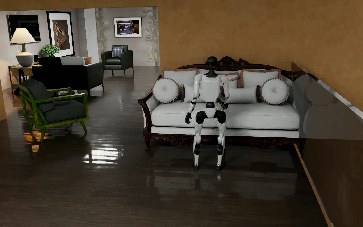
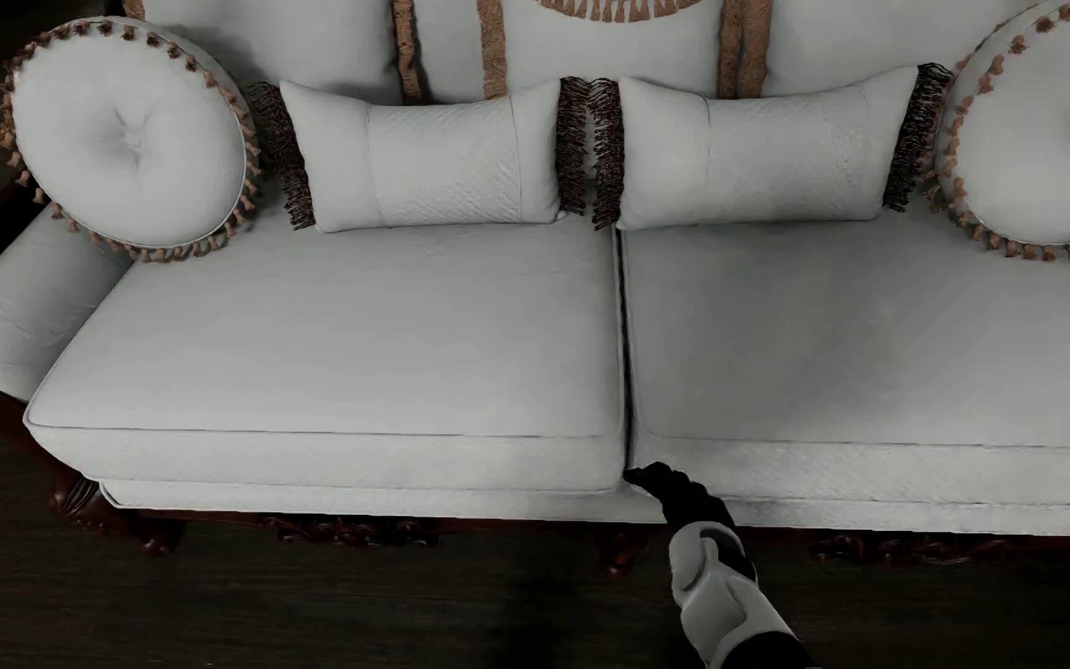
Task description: Walk to sofa
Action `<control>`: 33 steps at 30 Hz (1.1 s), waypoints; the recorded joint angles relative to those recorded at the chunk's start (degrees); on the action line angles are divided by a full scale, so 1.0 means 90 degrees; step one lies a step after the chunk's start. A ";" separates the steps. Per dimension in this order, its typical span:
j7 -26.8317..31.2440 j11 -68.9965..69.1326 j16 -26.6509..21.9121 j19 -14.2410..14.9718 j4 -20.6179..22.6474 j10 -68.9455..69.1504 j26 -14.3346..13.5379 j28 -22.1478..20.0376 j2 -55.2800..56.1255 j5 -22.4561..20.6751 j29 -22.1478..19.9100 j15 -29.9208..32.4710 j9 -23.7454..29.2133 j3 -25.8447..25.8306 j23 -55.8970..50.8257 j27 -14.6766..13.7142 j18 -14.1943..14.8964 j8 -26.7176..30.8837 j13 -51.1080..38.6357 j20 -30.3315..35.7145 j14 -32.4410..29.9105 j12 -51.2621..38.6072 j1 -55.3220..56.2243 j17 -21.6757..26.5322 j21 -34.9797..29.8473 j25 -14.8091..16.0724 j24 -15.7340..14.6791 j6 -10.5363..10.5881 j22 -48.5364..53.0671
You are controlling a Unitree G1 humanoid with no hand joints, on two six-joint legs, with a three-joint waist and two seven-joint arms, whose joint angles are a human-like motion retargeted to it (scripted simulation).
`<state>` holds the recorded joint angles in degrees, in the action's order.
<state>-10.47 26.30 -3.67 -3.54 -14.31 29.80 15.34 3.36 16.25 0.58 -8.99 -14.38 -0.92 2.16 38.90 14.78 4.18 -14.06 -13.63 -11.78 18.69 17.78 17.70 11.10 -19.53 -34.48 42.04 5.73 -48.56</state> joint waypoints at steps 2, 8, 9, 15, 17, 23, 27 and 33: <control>-0.0037 -0.0078 -0.0093 0.0053 0.0146 -0.0282 -0.0064 -0.0010 -0.0062 0.0148 -0.0111 -0.0035 -0.0052 -0.0027 -0.0050 0.0023 0.0120 -0.0066 0.0419 0.0127 -0.0103 -0.0338 -0.0111 -0.0134 0.0312 0.0212 0.0118 -0.0048 0.0244; 0.0341 -0.0404 0.0068 0.0211 0.0703 -0.1042 -0.0706 -0.0730 -0.0529 0.0609 0.0870 -0.0108 -0.0197 -0.0131 0.1731 0.0961 0.0132 -0.0590 0.1796 0.0311 -0.0348 -0.1136 -0.0504 -0.0518 0.0081 0.0440 -0.0233 -0.0270 0.1278; 0.0390 -0.0416 0.0091 0.0232 0.0754 -0.1081 -0.0802 -0.0706 -0.0583 0.0656 0.1105 -0.0128 -0.0204 -0.0133 0.2052 0.1140 0.0127 -0.0652 0.2014 0.0400 -0.0350 -0.1200 -0.0541 -0.0601 -0.0046 0.0413 -0.0257 -0.0307 0.1374; 0.0446 -0.0363 0.0175 0.0318 0.0870 -0.1032 -0.0661 -0.0591 -0.0723 0.0791 0.1392 -0.0247 -0.0161 -0.0263 0.1771 0.0915 0.0103 -0.0734 0.3286 0.0670 -0.0234 -0.1045 -0.0636 -0.0673 -0.0028 0.0467 -0.0338 -0.0498 0.1132; 0.0310 -0.0334 0.0242 0.0332 0.0828 -0.0988 -0.0301 -0.0520 -0.0699 0.0764 0.1222 -0.0253 -0.0134 -0.0301 0.1622 0.0942 0.0089 -0.0597 0.3257 0.0397 -0.0169 -0.0947 -0.0689 -0.0624 0.0087 0.0458 -0.0345 -0.0537 0.0599; -0.0233 -0.0286 0.0365 0.0342 0.0557 -0.0785 0.0276 -0.0305 -0.0532 0.0521 0.1003 -0.0218 -0.0071 -0.0245 0.1315 0.0817 0.0069 -0.0030 0.2000 -0.0327 0.0031 -0.0644 -0.0772 -0.0327 -0.0004 0.0118 -0.0337 -0.0560 -0.0383; -0.0315 -0.0278 0.0389 0.0337 0.0488 -0.0736 -0.0031 -0.0356 -0.0438 0.0455 0.0541 -0.0186 -0.0040 -0.0138 0.0765 0.0505 0.0061 0.0063 0.1424 -0.0436 0.0038 -0.0586 -0.0697 -0.0247 -0.0005 0.0064 -0.0242 -0.0555 0.0000; 0.0085 -0.0304 0.0232 0.0312 0.0609 -0.0706 -0.0477 -0.0516 -0.0387 0.0573 0.0555 -0.0175 0.0015 -0.0076 0.0624 0.0386 0.0073 -0.0325 0.1163 -0.0298 -0.0078 -0.0866 -0.0389 -0.0215 -0.0357 0.0039 -0.0123 -0.0590 0.0838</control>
<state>-9.70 23.56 -1.58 -0.73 -8.83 23.44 11.05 -1.29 12.77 5.73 -4.00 -15.96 -0.79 1.47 44.52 18.26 4.84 -16.99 -3.16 -14.46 17.99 9.99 14.20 9.16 -22.74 -34.13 40.94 0.42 -41.02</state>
